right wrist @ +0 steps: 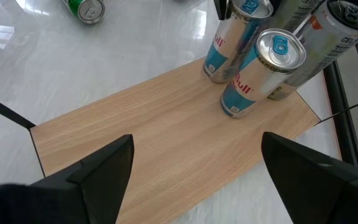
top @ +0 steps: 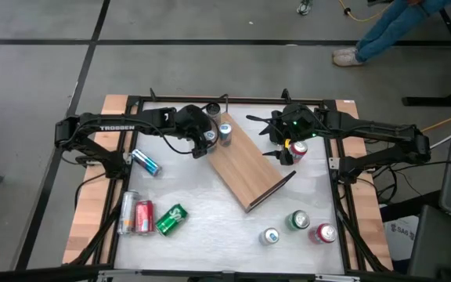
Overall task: Place canned beverage on shelf
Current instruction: Put the top blue soda can on the shelf aligned with the other blue soda can
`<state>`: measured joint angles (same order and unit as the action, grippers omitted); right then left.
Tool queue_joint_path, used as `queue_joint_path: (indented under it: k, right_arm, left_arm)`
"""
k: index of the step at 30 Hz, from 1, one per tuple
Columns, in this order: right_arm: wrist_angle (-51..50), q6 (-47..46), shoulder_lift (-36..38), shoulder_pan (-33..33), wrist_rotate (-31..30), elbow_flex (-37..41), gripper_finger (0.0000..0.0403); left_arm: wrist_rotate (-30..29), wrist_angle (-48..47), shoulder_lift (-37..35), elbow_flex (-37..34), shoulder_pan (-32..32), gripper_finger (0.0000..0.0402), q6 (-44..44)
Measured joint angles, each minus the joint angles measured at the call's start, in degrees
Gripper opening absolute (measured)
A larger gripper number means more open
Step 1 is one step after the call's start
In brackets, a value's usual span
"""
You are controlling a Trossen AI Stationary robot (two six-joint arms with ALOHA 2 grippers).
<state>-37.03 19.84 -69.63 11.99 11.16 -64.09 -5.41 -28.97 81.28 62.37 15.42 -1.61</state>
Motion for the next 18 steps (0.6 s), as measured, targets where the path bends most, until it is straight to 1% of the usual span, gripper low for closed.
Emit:
queue_joint_path:
  k: [3,6,13,18]
  right_arm:
    - [0.0,0.0,0.0,0.01,0.0,0.01,0.0342]
    - [0.02,0.0,0.0,0.0,0.0,0.02,0.0342]
    - [0.0,0.0,0.0,0.01,-0.01,0.01,0.0342]
    - [-0.05,0.0,0.0,0.02,-0.02,0.0,0.0342]
  left_arm:
    - [0.04,0.0,0.0,0.02,0.0,0.031,0.0]
    - [0.04,0.0,0.0,0.02,0.0,0.0326,0.0]
    - [0.0,0.06,-0.48,0.02,-0.06,0.0331,0.0]
    - [-0.12,0.49,-2.86,0.06,-0.59,0.0331,0.02]
